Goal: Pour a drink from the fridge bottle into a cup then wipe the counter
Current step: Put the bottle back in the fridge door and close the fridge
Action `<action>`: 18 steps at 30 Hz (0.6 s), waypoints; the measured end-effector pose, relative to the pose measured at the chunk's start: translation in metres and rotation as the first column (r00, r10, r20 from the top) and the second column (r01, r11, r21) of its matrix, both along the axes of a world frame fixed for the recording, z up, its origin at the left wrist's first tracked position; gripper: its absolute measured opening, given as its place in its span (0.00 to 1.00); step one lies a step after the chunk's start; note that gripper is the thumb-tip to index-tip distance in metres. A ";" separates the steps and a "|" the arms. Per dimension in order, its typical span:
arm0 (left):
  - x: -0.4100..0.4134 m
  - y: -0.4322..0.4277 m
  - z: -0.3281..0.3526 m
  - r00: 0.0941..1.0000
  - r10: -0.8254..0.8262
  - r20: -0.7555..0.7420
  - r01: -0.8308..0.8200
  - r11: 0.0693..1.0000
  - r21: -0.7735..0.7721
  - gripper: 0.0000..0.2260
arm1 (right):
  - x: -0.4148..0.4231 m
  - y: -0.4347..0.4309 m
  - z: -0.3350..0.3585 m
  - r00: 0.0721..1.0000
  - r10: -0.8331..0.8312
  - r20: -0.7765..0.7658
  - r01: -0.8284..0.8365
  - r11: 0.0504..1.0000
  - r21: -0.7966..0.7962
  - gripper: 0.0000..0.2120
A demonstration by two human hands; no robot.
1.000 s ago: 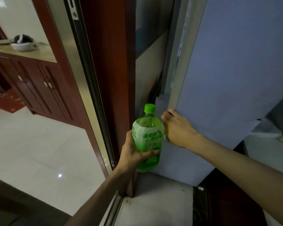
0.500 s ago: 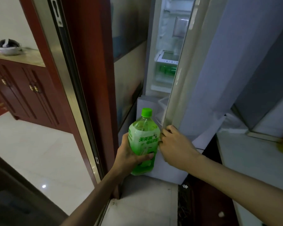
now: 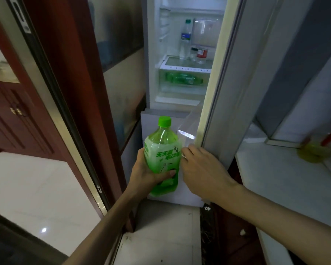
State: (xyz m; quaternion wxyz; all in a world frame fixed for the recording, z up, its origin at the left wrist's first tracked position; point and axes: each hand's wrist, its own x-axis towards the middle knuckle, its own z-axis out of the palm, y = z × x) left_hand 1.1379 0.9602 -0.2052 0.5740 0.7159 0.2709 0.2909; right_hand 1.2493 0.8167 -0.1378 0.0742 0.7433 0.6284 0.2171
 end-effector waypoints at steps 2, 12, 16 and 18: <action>0.006 0.002 0.006 0.999 -0.033 0.015 0.033 0.999 0.009 0.39 | 0.003 0.002 0.004 0.998 -0.063 -0.024 0.064 0.997 0.041 0.04; 0.057 0.041 0.030 0.969 -0.240 0.051 0.238 0.970 0.053 0.36 | 0.024 0.004 0.015 0.935 -0.340 -0.102 0.345 0.938 0.034 0.16; 0.079 0.050 0.044 0.937 -0.344 0.060 0.340 0.938 0.067 0.38 | 0.029 0.007 0.022 0.879 -0.464 -0.107 0.462 0.886 -0.041 0.12; 0.090 0.051 0.052 0.915 -0.396 0.081 0.391 0.918 0.072 0.37 | 0.032 0.011 0.025 0.851 -0.516 -0.099 0.513 0.857 -0.055 0.08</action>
